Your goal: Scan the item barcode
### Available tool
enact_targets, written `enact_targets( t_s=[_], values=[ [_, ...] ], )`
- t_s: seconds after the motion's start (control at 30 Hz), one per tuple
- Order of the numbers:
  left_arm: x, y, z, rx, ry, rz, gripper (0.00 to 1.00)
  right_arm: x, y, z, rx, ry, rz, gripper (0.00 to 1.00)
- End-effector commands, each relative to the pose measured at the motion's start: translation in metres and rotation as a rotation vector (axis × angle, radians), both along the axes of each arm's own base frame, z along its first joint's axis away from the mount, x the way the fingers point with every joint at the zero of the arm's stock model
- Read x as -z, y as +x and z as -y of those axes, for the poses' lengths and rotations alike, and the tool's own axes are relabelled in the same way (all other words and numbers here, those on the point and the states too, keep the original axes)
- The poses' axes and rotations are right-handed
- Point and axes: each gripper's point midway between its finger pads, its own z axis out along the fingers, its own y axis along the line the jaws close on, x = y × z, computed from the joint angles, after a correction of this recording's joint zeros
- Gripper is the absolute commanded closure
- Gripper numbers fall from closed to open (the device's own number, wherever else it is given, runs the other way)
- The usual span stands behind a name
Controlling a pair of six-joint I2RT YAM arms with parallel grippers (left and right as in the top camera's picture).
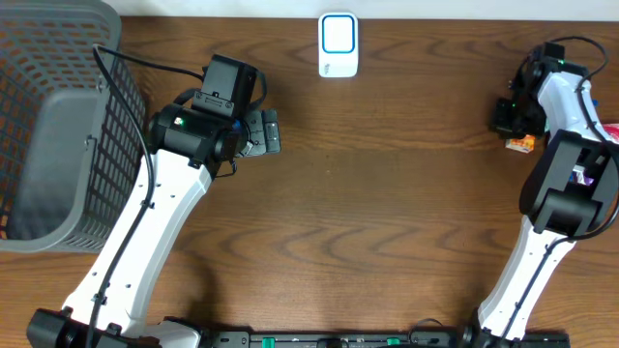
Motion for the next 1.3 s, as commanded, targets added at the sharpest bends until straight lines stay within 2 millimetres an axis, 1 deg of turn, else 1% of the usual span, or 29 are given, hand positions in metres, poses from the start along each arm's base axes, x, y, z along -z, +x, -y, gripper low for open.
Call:
enact_targets(
  t_s=[0.0,0.07,0.13,0.23,0.33,0.37,0.4,0.47,0.5,0.53,0.63,0.73,0.77,0.8,0.87,0.9,0.93,1.0,1.07,1.1,1.13,1.17,1.23,1.27],
  values=[
    [0.001,0.001,-0.002,0.003,0.011,-0.002,0.02,0.003,-0.007,0.021,0.04,-0.069,-0.019,0.99],
    [0.001,0.001,-0.002,0.004,0.011,-0.002,0.02,-0.002,-0.012,0.034,0.082,-0.13,-0.036,0.99],
    [0.001,0.001,-0.002,0.003,0.011,-0.002,0.02,-0.008,-0.017,0.037,0.086,-0.141,-0.062,0.99],
    [0.001,0.001,-0.002,0.003,0.011,-0.002,0.02,-0.02,-0.019,0.035,0.098,-0.132,-0.075,0.99],
    [0.001,0.001,-0.002,0.003,0.011,-0.002,0.02,-0.041,-0.016,0.028,0.125,-0.107,-0.071,0.99],
    [0.001,0.001,-0.002,0.003,0.011,-0.002,0.02,-0.055,-0.012,0.019,0.117,-0.067,-0.057,0.99],
    [0.001,0.001,-0.002,0.003,0.011,-0.002,0.02,-0.062,-0.009,0.015,0.113,-0.044,-0.048,0.99],
    [0.001,0.001,-0.002,0.004,0.011,-0.002,0.02,-0.086,-0.003,-0.001,0.104,0.047,-0.01,0.99],
    [0.001,0.001,-0.002,0.003,0.011,-0.002,0.02,-0.094,-0.001,-0.006,0.102,0.072,0.002,0.99],
    [0.001,0.001,-0.002,0.003,0.011,-0.002,0.02,-0.107,0.001,-0.012,0.098,0.108,0.022,0.99],
    [0.001,0.001,-0.002,0.003,0.011,-0.002,0.02,-0.145,0.0,-0.028,0.086,0.187,0.074,0.96],
    [0.001,0.001,-0.002,0.004,0.011,-0.002,0.02,-0.182,-0.011,-0.04,0.074,0.215,0.119,0.92],
    [0.001,0.001,-0.002,0.003,0.011,-0.002,0.02,-0.196,-0.018,-0.044,0.067,0.211,0.132,0.92],
    [0.001,0.001,-0.002,0.003,0.011,-0.002,0.02,-0.205,-0.023,-0.047,0.059,0.208,0.139,0.9],
    [0.001,0.001,-0.002,0.003,0.011,-0.002,0.02,-0.232,-0.042,-0.058,0.03,0.203,0.155,0.88],
    [0.001,0.001,-0.002,0.004,0.011,-0.002,0.02,-0.238,-0.043,-0.061,0.015,0.198,0.168,0.87],
    [0.001,0.001,-0.002,0.003,0.011,-0.002,0.02,-0.25,-0.05,-0.067,-0.009,0.19,0.191,0.84],
    [0.001,0.001,-0.002,0.003,0.011,-0.002,0.02,-0.263,-0.057,-0.077,-0.039,0.181,0.214,0.82],
    [0.001,0.001,-0.002,0.004,0.011,-0.002,0.02,-0.277,-0.073,-0.095,-0.095,0.176,0.23,0.74],
    [0.001,0.001,-0.002,0.003,0.011,-0.002,0.02,-0.279,-0.078,-0.101,-0.117,0.176,0.229,0.67],
    [0.001,0.001,-0.002,0.003,0.011,-0.002,0.02,-0.282,-0.09,-0.114,-0.174,0.174,0.222,0.37],
    [0.001,0.001,-0.002,0.003,0.011,-0.002,0.02,-0.283,-0.097,-0.121,-0.205,0.174,0.215,0.01],
    [0.001,0.001,-0.002,0.003,0.011,-0.002,0.02,-0.281,-0.116,-0.139,-0.273,0.174,0.201,0.01],
    [0.001,0.001,-0.002,0.003,0.011,-0.002,0.02,-0.278,-0.126,-0.152,-0.318,0.172,0.219,0.01]
  ],
)
